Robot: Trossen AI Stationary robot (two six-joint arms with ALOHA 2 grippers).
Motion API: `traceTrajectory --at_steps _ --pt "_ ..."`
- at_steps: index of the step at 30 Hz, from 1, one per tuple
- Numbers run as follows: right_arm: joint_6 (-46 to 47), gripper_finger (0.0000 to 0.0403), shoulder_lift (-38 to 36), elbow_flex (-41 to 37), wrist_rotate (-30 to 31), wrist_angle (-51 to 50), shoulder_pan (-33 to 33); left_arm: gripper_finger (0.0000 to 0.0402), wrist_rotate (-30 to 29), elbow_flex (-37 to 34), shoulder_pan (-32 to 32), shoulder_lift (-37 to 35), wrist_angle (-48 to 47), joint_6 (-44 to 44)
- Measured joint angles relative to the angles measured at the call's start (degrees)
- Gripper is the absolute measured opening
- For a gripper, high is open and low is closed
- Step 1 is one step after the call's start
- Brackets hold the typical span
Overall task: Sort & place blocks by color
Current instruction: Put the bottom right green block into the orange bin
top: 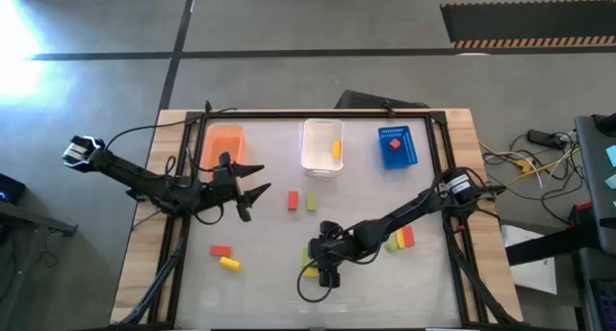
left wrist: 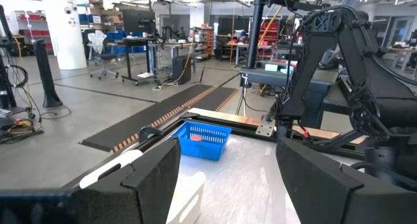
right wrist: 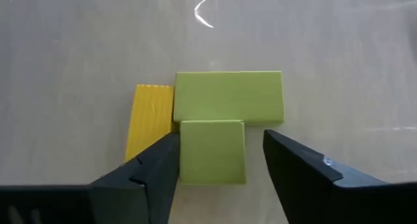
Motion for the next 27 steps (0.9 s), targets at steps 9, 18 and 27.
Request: traceTrajectory --at_steps 9,18,27 --pt "-2.93 0.0120 -0.84 0.02 -1.97 -1.96 -0.88 0.0238 0.01 0.00 0.01 0.00 0.01 0.01" --pt "-16.01 0.0120 -9.78 -0.52 6.02 -11.39 -4.12 0.0238 1.71 0.00 -0.02 0.46 0.32 1.64" --pt "-32.20 0.0119 -18.95 -14.14 7.70 19.15 -7.80 0.0238 14.01 0.00 -1.52 9.40 7.16 4.07"
